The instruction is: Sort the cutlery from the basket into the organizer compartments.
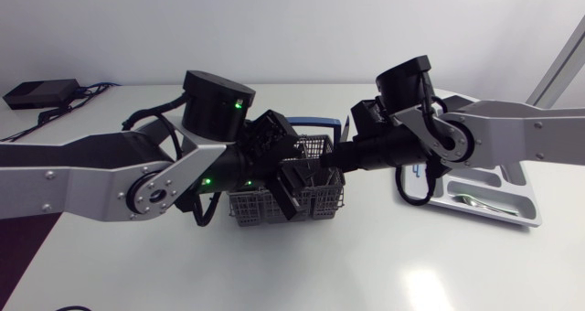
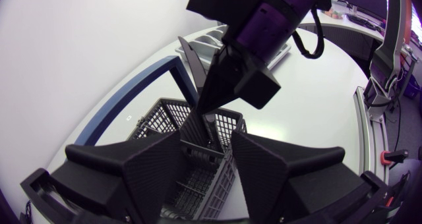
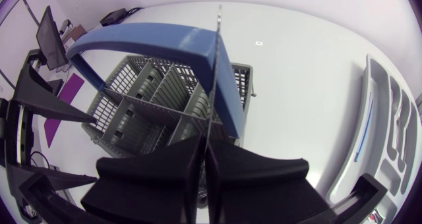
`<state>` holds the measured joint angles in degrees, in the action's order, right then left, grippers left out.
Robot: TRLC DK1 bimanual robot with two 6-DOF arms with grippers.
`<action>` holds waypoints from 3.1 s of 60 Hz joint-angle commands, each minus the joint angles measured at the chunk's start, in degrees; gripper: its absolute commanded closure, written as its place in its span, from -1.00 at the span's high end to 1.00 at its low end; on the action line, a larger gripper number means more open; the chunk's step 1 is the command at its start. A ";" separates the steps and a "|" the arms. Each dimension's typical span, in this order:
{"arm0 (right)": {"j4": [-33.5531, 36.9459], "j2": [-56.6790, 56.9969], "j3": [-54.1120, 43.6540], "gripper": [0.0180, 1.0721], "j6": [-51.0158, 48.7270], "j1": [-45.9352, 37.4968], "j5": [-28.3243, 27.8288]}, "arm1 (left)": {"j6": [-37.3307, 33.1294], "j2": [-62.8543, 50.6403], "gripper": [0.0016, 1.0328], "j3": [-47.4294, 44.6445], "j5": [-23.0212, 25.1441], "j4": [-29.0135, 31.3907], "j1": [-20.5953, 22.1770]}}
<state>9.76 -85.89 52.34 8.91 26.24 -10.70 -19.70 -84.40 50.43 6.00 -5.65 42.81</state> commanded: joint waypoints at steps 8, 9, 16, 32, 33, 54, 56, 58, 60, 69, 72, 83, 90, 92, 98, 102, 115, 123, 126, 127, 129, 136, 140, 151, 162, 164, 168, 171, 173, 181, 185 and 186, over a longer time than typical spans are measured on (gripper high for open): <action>0.08 1.69 -5.75 -0.89 -1.79 -0.84 -1.34 | -0.42 -0.24 0.05 -1.39 0.59 -0.59 0.26; -0.18 1.95 -6.02 -0.89 -1.79 -1.01 -1.61 | -0.42 -0.24 0.05 -1.39 0.59 -0.59 0.26; -1.67 5.20 -7.25 -0.89 -2.05 -0.93 -1.69 | -0.33 -0.06 0.05 -1.30 0.59 -0.50 0.35; -1.76 10.21 -7.16 -0.89 -2.93 -0.49 -1.25 | -0.33 -0.24 0.05 -0.69 0.59 -0.15 0.52; -1.76 10.39 -7.16 -0.89 -2.93 -0.49 -1.25 | -0.33 -0.33 0.05 -0.60 0.59 -0.15 0.44; 6.85 17.24 0.13 -0.89 -4.34 -1.54 -1.87 | -0.33 -0.68 0.07 0.54 0.50 0.38 0.61; 7.91 17.95 0.93 -0.89 -4.60 -1.89 -2.40 | -0.42 -0.68 0.11 0.72 0.50 0.64 0.61; 9.23 18.56 1.89 -0.89 -4.60 -2.77 -3.10 | -0.42 -0.68 0.11 0.89 0.50 0.73 0.61; 10.54 18.91 2.86 -0.89 -4.78 -3.21 -3.63 | -0.51 -0.68 0.11 0.98 0.50 0.73 0.61; 15.55 20.06 7.25 -0.89 -5.48 -4.18 -5.39 | -0.51 -0.68 0.16 1.77 0.50 1.26 0.79; 17.31 20.50 8.92 -0.89 -5.65 -4.18 -5.82 | -0.60 -0.68 0.22 2.65 0.59 1.87 0.96; 20.74 22.61 10.86 -0.89 -6.89 -5.58 -9.87 | -0.69 -0.68 0.34 5.64 6.13 5.56 -0.27; 21.53 24.10 10.33 -0.89 -8.73 -6.73 -12.68 | -0.77 -0.41 0.45 7.57 15.27 9.69 -2.90; 21.79 24.45 10.15 -0.89 -8.99 -7.52 -14.09 | -1.04 -0.33 0.48 8.10 18.43 11.19 -3.87; 22.94 25.07 10.33 -0.89 -9.35 -8.75 -17.25 | -2.44 -0.33 0.57 9.15 22.65 14.09 -5.37; 23.73 25.86 10.68 -0.89 -9.87 -9.01 -18.83 | -3.06 -0.59 0.62 10.30 26.78 16.11 -6.77; 25.49 27.44 11.12 -0.89 -9.87 -8.92 -23.67 | -3.76 -2.70 0.65 13.64 35.22 19.98 -8.44; 25.75 28.05 10.94 -0.89 -9.61 -8.92 -25.51 | -5.70 -4.46 0.65 15.83 40.14 24.02 -9.06; 26.01 28.23 11.03 -0.89 -9.26 -9.10 -26.65 | -7.01 -4.98 0.65 16.27 41.90 25.78 -8.88; 26.01 28.23 10.94 -0.89 -9.08 -9.10 -26.83 | -7.19 -5.07 0.65 16.36 42.08 25.95 -8.88; 25.92 28.23 10.86 -0.89 -8.82 -9.10 -27.27 | -7.28 -5.25 0.65 16.45 43.04 26.39 -8.62; 25.22 28.23 10.86 -0.89 -7.24 -9.28 -29.20 | -7.54 -5.86 0.63 17.24 44.71 27.80 -7.83; 24.25 28.23 10.59 -0.89 -6.53 -9.54 -29.73 | -7.54 -5.95 0.57 17.68 46.38 28.41 -7.30; 21.18 28.85 8.84 -0.89 -3.46 -9.89 -32.89 | -7.54 -6.21 0.41 18.56 50.25 30.35 -6.86; 18.98 29.11 7.25 -0.89 -1.79 -9.89 -34.83 | -7.45 -6.57 0.19 18.74 53.33 31.40 -5.89; 18.98 29.02 7.17 -0.89 -1.61 -9.89 -35.27 | -7.54 -6.57 0.15 18.82 53.77 31.49 -5.89; 18.72 29.02 6.81 -0.89 -1.35 -9.72 -35.53 | -7.54 -6.65 0.07 19.00 53.94 31.58 -5.89; 18.63 29.11 6.64 -0.89 -1.35 -9.54 -35.53 | -7.45 -6.83 -0.02 19.09 54.21 31.75 -5.89; 18.63 29.11 6.64 -0.89 -1.35 -9.63 -35.62 | -7.54 -6.92 -0.09 19.17 54.47 31.93 -5.89; 18.63 29.11 6.64 -0.89 -1.35 -9.98 -36.23 | -7.45 -7.27 -0.44 19.70 55.26 32.46 -6.24; 18.63 29.11 6.64 -0.89 -1.35 -10.24 -36.85 | -7.45 -7.27 -0.54 19.88 55.26 32.54 -6.33; 18.63 29.20 6.73 -0.89 -1.35 -10.24 -36.94 | -7.45 -7.27 -0.55 19.88 55.26 32.54 -6.33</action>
<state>29.47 -57.36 59.92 6.04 16.58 -46.76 -26.04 -90.61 68.31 59.81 26.15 36.71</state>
